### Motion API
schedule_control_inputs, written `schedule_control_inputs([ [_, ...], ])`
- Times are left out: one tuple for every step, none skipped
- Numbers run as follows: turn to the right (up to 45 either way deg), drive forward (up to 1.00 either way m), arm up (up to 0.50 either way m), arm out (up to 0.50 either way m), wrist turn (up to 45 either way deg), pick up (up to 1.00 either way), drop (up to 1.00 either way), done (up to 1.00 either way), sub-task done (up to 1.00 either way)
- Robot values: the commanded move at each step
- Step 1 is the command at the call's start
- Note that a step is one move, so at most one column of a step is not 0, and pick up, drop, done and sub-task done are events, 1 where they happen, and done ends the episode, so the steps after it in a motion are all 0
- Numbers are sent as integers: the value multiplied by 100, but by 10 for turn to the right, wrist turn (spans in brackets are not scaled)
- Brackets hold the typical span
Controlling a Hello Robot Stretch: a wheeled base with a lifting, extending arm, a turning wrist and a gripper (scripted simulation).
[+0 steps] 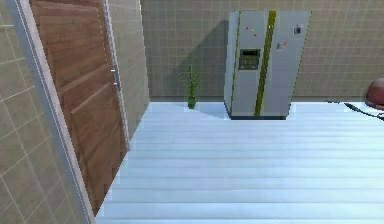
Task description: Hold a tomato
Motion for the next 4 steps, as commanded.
schedule_control_inputs([
  [0,0,38,0,0,0,0,0,0],
  [0,0,0,40,0,0,0,0,0],
  [0,0,0,0,450,0,0,0,0],
  [0,0,0,0,450,0,0,0,0],
])
